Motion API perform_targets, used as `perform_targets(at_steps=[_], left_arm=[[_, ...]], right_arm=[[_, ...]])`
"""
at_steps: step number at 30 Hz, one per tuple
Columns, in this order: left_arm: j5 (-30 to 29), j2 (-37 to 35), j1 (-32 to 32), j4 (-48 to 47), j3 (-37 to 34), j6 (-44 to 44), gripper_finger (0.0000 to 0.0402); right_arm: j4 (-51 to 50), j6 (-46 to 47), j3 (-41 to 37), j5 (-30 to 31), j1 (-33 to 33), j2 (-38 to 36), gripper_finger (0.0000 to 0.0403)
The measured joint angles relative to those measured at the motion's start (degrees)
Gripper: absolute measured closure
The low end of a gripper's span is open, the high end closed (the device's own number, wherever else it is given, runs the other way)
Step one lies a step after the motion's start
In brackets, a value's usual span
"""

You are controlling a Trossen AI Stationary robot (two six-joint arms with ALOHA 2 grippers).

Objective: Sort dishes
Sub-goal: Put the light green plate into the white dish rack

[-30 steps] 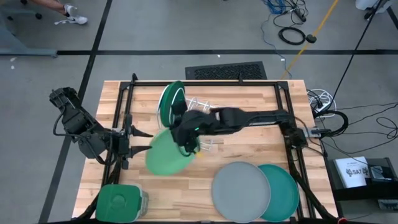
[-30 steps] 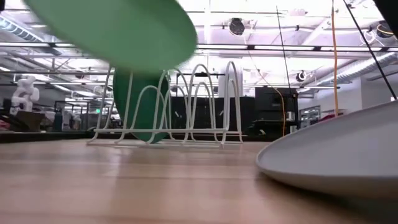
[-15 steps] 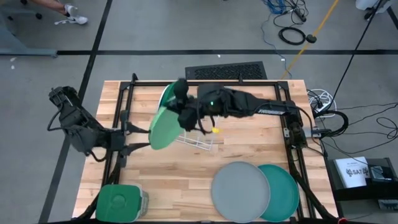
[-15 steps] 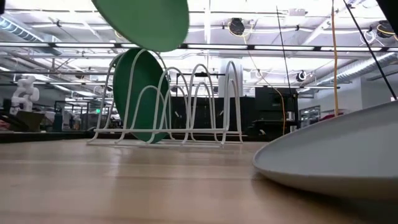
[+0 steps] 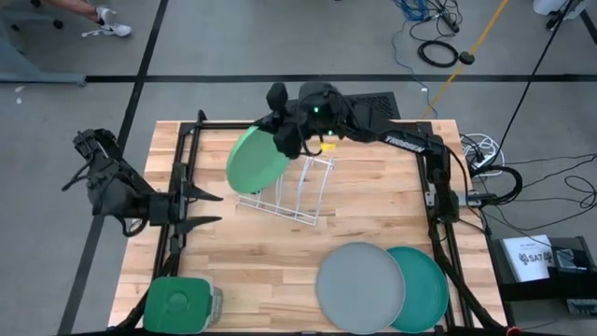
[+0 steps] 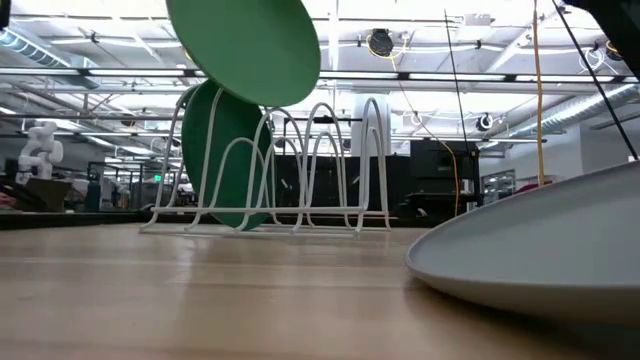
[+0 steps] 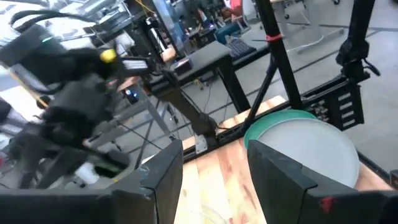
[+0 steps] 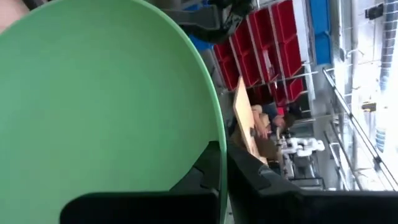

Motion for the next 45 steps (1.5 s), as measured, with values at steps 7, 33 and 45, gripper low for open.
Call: perform_targets(at_steps=[7, 33, 45], left_arm=[[2.6, 0.1, 0.0, 3.5, 0.1, 1.4, 0.0221], [2.4, 1.1, 0.0, 1.3, 0.0, -0.1, 0.0221], [2.3, 1.1, 0.0, 1.3, 0.0, -0.6, 0.0221]], right_arm=[[2.5, -1.0, -0.1, -15.3, -5.3, 0.0, 0.0402], [8.9, 3.5, -0.2, -33.9, -11.4, 3.1, 0.0402], [4.7, 3.1, -0.1, -34.2, -13.0, 4.0, 0.0402]])
